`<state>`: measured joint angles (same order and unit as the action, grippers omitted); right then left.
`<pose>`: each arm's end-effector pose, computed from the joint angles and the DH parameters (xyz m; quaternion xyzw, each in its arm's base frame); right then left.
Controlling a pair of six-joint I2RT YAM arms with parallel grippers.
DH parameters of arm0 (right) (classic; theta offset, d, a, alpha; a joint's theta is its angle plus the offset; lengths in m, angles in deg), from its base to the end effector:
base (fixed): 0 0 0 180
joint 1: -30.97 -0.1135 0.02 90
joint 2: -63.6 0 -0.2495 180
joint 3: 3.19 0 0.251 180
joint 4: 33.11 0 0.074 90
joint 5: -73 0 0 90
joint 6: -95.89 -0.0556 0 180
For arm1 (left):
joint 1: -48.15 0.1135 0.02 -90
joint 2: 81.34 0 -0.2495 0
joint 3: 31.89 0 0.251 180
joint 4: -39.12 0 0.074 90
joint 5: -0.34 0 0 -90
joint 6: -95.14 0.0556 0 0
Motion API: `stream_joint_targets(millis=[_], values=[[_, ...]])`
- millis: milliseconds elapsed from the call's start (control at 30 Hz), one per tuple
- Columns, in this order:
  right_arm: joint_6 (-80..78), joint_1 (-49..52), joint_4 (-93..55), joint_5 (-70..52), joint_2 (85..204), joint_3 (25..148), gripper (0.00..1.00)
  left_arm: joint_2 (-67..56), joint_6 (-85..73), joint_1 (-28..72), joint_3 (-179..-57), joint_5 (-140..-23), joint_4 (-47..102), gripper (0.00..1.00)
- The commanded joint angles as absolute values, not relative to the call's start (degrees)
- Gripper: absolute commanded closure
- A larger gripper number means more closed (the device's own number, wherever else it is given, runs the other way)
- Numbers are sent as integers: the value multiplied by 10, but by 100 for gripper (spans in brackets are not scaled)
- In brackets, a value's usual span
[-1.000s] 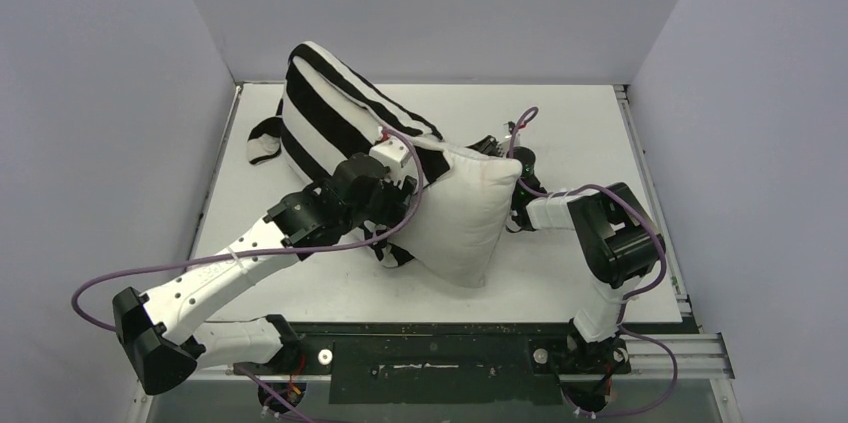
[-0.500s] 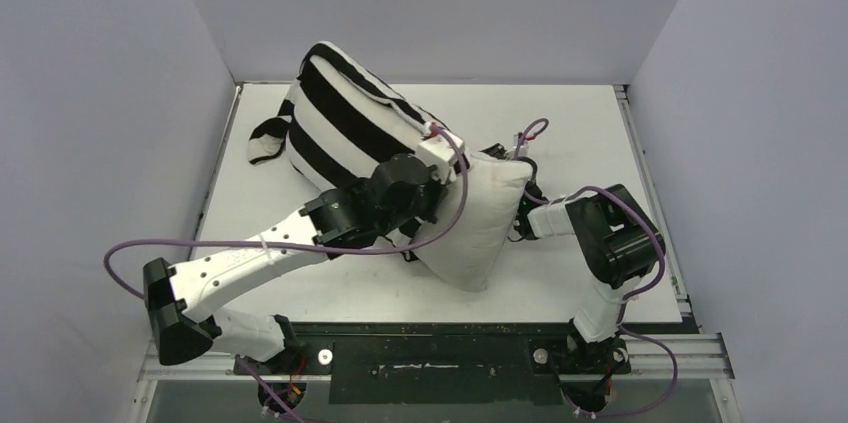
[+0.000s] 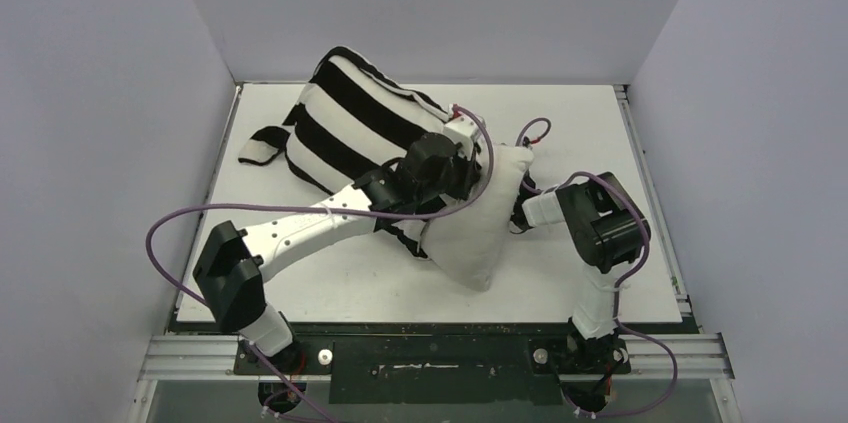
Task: Put the pillow into the pillowcase
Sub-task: Stuff the pillow into the pillowcase.
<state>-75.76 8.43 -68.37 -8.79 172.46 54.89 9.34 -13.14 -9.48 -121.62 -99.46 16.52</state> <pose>0.3513 0.1544 0.1206 0.3540 0.7121 0.5113 0.3259 0.2179 -0.3260 0.3074 0.2365 0.8006 -0.2794 0.4744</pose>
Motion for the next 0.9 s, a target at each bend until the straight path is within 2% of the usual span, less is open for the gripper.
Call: stream_joint_targets(millis=[0,100,133,200,300,433,533,733,867], values=[[-707,98,-677,-129,1708,623,77,145,-146,-36,-1310,-841,245,95],[-645,138,-620,-80,1666,613,47,173,-125,12,-1396,-829,189,76],[-624,154,-598,-61,1647,606,40,176,-120,22,-1416,-830,171,69],[-577,198,-548,-22,1608,591,29,171,-104,30,-1442,-846,133,58],[-496,257,-447,26,1550,586,14,141,-91,29,-1440,-881,81,51],[-411,321,-315,43,1483,590,6,87,-100,9,-1365,-946,44,50],[-364,357,-232,62,1442,605,3,44,-121,-12,-1285,-990,42,50],[-311,362,-96,62,1348,606,0,-7,-148,-69,-1196,-1082,15,50],[-307,362,-48,69,1289,591,0,-21,-153,-73,-1140,-1127,44,48]])
